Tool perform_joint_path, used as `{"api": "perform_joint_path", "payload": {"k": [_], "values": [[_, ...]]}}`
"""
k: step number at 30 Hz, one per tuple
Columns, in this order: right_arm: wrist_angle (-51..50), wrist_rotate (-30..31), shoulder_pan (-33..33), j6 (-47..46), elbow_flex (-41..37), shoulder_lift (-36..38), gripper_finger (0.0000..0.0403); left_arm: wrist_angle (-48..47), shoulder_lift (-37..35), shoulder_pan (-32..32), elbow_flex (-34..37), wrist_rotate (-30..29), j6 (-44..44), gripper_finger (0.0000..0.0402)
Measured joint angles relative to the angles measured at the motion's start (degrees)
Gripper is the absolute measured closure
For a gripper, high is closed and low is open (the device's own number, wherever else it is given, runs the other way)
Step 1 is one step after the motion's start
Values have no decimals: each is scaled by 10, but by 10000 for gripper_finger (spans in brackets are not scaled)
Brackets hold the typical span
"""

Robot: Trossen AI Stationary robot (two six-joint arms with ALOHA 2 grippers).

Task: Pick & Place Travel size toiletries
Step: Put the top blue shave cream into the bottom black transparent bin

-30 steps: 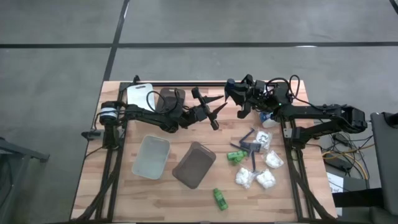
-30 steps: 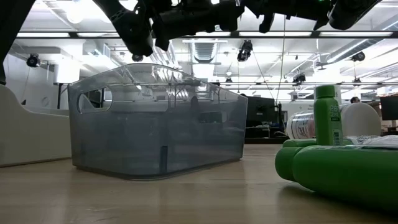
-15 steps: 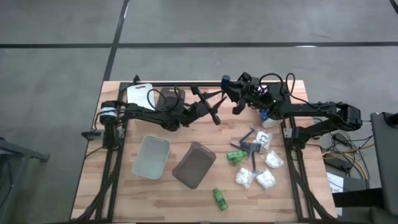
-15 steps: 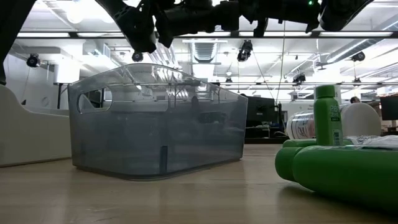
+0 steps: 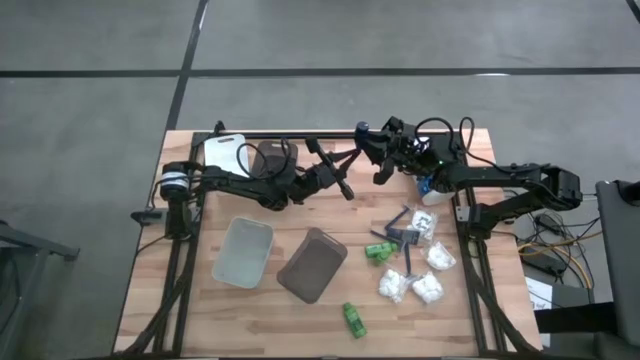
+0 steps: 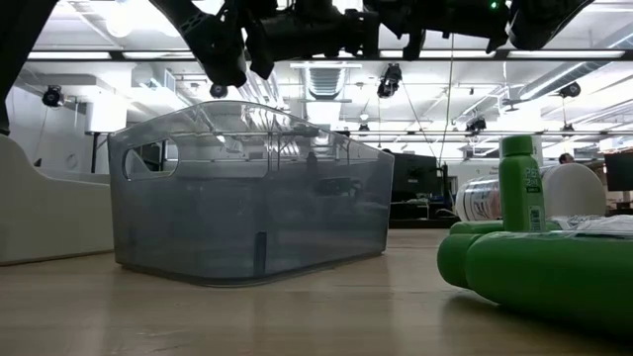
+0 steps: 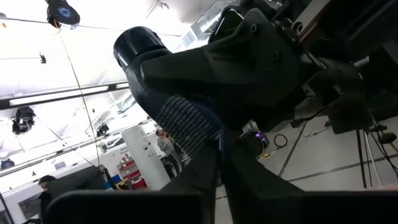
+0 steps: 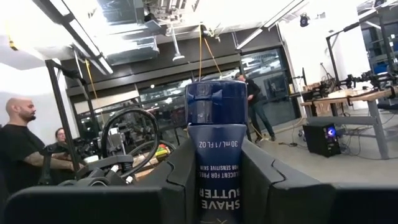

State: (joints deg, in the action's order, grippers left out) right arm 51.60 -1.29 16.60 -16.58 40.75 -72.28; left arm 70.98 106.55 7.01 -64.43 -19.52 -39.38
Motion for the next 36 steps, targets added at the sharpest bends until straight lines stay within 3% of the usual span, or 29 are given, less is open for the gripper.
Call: {"api": "perform_joint_path", "payload": {"k": [6,13,19,22,28,36], "values": [[-42,-1,0,-14,0,7,283,-9,-4,0,14,-8,-4,393],[-111,-5,5,18,0,30,235,-118,-67,0,59,-16,60,397],[-160,-9,5,40,0,34,194,-303,-154,0,84,-8,153,394],[-172,-8,5,44,5,37,178,-438,-194,0,88,3,195,395],[-236,-9,6,48,12,37,151,-629,-262,-3,92,23,238,394],[-297,-9,6,60,13,37,126,-803,-309,-6,78,116,290,395]]}}
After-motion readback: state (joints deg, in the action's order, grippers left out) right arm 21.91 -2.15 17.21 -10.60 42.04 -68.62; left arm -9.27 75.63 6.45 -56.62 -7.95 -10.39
